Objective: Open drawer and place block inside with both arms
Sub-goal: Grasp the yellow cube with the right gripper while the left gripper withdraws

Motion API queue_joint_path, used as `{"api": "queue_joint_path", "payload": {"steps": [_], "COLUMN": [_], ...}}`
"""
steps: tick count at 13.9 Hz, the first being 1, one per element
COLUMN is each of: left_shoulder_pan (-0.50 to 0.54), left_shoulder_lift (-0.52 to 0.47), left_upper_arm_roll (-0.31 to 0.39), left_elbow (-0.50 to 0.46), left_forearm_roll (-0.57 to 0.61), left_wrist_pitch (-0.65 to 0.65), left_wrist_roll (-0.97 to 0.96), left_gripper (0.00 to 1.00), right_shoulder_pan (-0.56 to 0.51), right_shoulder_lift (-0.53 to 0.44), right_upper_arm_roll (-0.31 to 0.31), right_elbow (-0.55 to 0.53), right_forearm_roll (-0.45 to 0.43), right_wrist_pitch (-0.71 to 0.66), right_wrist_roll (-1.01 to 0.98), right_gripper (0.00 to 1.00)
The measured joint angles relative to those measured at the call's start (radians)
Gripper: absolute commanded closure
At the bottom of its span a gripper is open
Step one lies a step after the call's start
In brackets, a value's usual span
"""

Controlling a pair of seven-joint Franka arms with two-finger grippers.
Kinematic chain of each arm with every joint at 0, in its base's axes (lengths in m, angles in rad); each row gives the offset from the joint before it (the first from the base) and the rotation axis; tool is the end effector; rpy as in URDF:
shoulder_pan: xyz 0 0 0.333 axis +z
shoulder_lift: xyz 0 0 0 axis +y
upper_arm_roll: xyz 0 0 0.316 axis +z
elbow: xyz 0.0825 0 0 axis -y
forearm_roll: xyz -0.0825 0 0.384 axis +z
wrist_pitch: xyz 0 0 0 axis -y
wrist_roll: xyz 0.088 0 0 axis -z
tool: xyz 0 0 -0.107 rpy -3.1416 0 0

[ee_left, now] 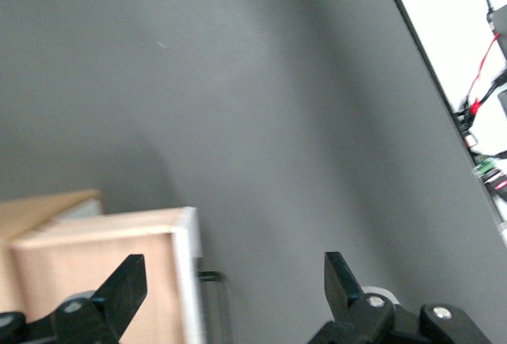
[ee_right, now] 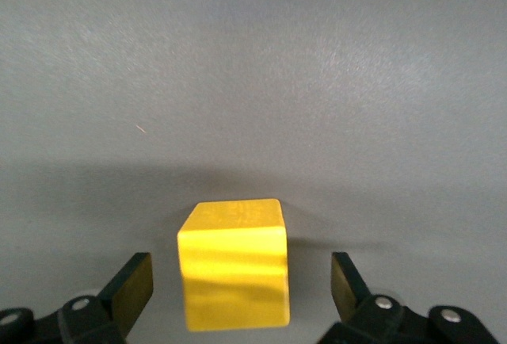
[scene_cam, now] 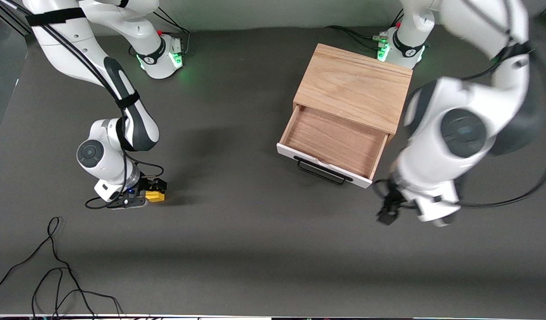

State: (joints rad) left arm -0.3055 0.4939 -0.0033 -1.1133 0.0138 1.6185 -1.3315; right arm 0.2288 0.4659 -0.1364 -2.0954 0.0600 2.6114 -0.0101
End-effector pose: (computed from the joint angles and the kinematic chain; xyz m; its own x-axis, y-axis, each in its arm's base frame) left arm 0.6660 -0.2103 0.5346 0.5211 0.8534 0.0146 0.8534 -0.5212 0.0081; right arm 0.5865 0.0535 0.2024 0.9961 0.0682 0.0557 0.0667 -0.9974 0.0285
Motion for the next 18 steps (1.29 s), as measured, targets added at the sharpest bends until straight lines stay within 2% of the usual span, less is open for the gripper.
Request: {"api": "queue_joint_path", "payload": {"steps": [1, 2, 3, 4, 7, 10, 11, 14, 18], "left_shoulder_pan": [0.026, 0.048, 0.070, 0.089, 0.157, 0.199, 0.206, 0.228, 0.251], "left_shoulder_lift": [-0.033, -0.060, -0.086, -0.113, -0.208, -0.273, -0.288, -0.343, -0.419], "left_upper_arm_roll": [0.000, 0.000, 0.000, 0.001, 0.001, 0.001, 0.001, 0.001, 0.002], "left_elbow": [-0.002, -0.005, -0.014, -0.035, -0.137, -0.217, -0.241, -0.322, -0.414], "left_forearm_roll": [-0.005, -0.007, -0.007, -0.007, -0.008, -0.008, -0.007, -0.003, 0.007], "left_wrist_pitch": [-0.070, -0.129, -0.178, -0.204, -0.237, -0.270, -0.274, -0.257, -0.211], "left_wrist_roll": [0.096, 0.192, 0.288, 0.369, 0.617, 0.844, 0.913, 1.110, 1.260], "left_gripper": [0.00, 0.00, 0.00, 0.00, 0.00, 0.00, 0.00, 0.00, 0.00], "right_shoulder_pan": [0.000, 0.000, 0.000, 0.000, 0.000, 0.000, 0.000, 0.000, 0.002], "right_shoulder_lift": [0.010, 0.018, 0.021, 0.022, 0.021, 0.015, 0.004, -0.053, -0.093], "right_upper_arm_roll": [0.000, 0.000, 0.000, 0.001, 0.001, 0.006, 0.009, 0.044, 0.147], "right_elbow": [-0.002, -0.002, -0.002, -0.002, -0.002, 0.008, 0.028, 0.191, 0.530], "right_forearm_roll": [0.000, 0.000, 0.000, 0.000, 0.000, 0.000, 0.001, 0.004, 0.009], "right_wrist_pitch": [0.012, 0.021, 0.022, 0.022, 0.022, 0.006, -0.036, -0.337, -0.764], "right_wrist_roll": [0.000, 0.000, 0.000, 0.000, 0.000, 0.001, 0.006, 0.097, 0.323], "right_gripper": [0.10, 0.27, 0.48, 0.63, 1.00, 1.00, 1.00, 1.00, 1.00]}}
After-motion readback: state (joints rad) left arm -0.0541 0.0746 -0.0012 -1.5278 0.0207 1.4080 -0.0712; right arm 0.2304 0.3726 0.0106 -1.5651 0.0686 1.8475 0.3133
